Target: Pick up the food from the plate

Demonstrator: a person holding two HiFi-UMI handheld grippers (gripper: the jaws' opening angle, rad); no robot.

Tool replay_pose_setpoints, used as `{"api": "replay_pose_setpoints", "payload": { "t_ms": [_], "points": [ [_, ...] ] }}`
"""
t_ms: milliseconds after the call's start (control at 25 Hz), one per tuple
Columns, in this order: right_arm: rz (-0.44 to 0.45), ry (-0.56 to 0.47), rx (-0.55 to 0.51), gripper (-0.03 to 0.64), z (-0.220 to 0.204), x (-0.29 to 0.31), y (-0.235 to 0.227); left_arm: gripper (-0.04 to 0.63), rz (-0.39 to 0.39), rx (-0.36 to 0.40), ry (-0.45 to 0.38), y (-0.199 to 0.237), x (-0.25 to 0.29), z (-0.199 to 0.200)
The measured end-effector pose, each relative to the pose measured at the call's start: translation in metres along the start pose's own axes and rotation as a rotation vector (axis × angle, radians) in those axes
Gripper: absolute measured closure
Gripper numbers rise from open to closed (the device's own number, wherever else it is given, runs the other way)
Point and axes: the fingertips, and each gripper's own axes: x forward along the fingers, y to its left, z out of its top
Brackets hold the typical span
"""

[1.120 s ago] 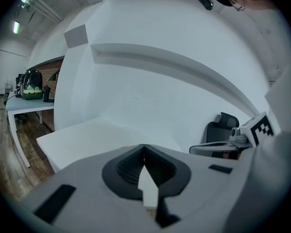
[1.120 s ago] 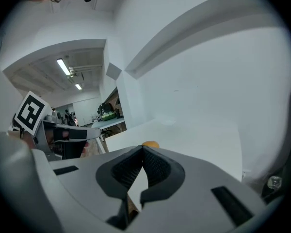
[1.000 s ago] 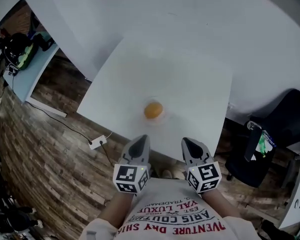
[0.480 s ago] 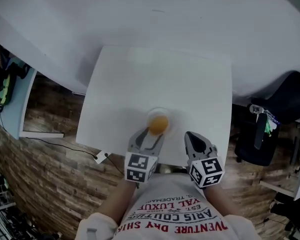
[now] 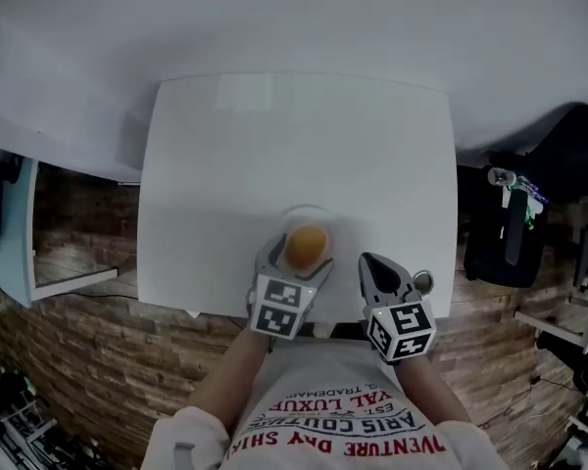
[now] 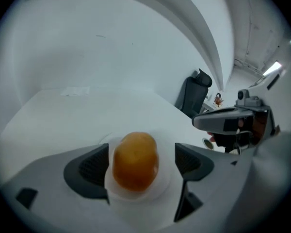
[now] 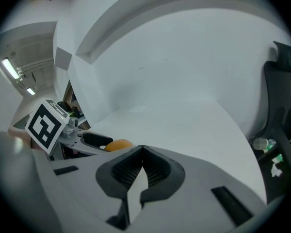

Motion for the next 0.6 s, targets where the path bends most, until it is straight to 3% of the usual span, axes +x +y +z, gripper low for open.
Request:
{"api": "replay_pose_setpoints", "payload": {
  "t_ms": [280, 600],
  "points": [
    [-0.012, 0.028, 0.024, 0.606, -0.012, 0.022, -0.003, 0.192, 0.000, 0.016, 0.073, 0.011, 0.026, -0.013],
    [-0.028, 0.023, 0.052, 0.606, -0.015, 0.025, -0.004, 0.235, 0.010, 0.070, 0.076, 0.011, 0.037, -0.018]
  ]
}}
